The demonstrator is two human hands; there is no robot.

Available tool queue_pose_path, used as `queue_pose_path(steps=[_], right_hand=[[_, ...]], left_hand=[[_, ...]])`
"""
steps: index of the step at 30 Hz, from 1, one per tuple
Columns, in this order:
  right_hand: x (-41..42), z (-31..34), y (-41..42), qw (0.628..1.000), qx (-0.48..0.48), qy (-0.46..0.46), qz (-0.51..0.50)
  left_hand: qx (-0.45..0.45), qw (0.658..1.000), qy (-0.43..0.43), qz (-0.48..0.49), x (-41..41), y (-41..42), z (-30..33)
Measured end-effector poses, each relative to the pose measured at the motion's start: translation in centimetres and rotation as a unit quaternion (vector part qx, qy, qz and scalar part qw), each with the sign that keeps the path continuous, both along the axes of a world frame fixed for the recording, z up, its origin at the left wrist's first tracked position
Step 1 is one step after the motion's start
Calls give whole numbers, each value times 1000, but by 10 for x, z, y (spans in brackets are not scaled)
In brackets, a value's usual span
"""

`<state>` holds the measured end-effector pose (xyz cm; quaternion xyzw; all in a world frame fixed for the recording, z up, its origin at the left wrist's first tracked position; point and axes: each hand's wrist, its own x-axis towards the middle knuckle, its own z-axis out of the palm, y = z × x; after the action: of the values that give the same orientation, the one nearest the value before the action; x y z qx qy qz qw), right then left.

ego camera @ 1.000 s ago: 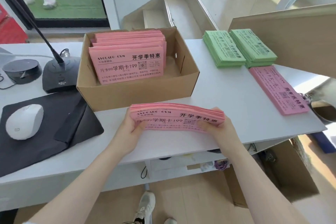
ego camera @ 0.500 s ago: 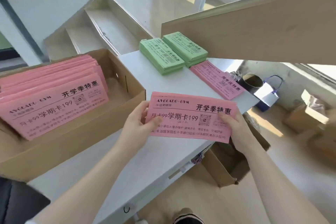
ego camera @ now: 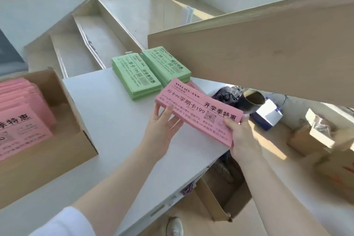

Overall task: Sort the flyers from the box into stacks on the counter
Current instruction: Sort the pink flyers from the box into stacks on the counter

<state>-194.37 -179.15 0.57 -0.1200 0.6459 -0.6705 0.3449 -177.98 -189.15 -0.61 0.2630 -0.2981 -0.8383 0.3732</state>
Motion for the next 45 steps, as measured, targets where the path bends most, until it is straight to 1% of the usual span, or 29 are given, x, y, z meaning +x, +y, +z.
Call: queue_pose_path(steps=[2, 4, 6, 8, 12, 14, 17, 20, 21, 22, 23, 24, 26, 28, 30, 33, 35, 37, 40, 43, 45], right_hand=[[-16, -2, -7, 1000, 19, 8, 24], [-34, -2, -10, 994, 63, 53, 69], [-54, -2, -10, 981, 109, 99, 128], [-72, -4, -12, 965, 139, 132, 179], [-94, -8, -20, 936, 172, 198, 234], [-100, -11, -26, 912, 195, 252, 257], [-104, -15, -31, 872, 232, 322, 286], [-103, -14, -36, 809, 273, 412, 319], [-103, -14, -38, 789, 273, 447, 320], [-104, -14, -41, 779, 264, 474, 314], [-105, -13, -46, 782, 252, 482, 306], [-107, -11, -51, 797, 236, 468, 300], [-106, -5, -66, 830, 214, 411, 311], [-103, -2, -88, 853, 200, 335, 347], [-99, -3, -112, 881, 183, 233, 369], [-96, -9, -142, 897, 163, 147, 385], [-96, -12, -151, 899, 141, 104, 401], [-98, -14, -153, 899, 124, 76, 413], [-102, -17, -153, 903, 108, 46, 413], [-105, -14, -150, 903, 104, 65, 411], [-110, -12, -140, 912, 102, 88, 387]], left_hand=[[-20, 999, -30, 30, -25, 2, -5], [-42, 993, -85, 64, -45, 0, -8], [-56, 985, -136, 91, -59, -6, -9], [-72, 978, -173, 96, -69, -15, -6], [-102, 961, -243, 83, -90, -33, 1], [-99, 954, -269, 87, -99, -40, -4], [-125, 932, -328, 92, -107, -48, -16], [-172, 901, -387, 94, -110, -51, -22], [-185, 891, -402, 101, -109, -51, -22], [-198, 885, -405, 113, -108, -52, -21], [-207, 883, -403, 124, -107, -51, -20], [-204, 890, -389, 124, -106, -48, -19], [-169, 929, -315, 101, -106, -42, -20], [-131, 952, -263, 90, -109, -42, -27], [-104, 958, -246, 102, -114, -46, -33], [-57, 968, -216, 114, -122, -55, -34], [-28, 974, -193, 115, -126, -62, -35], [-18, 978, -178, 110, -129, -66, -34], [-10, 975, -189, 119, -133, -67, -36], [-12, 967, -219, 127, -133, -65, -36], [-5, 966, -225, 130, -127, -55, -30]])
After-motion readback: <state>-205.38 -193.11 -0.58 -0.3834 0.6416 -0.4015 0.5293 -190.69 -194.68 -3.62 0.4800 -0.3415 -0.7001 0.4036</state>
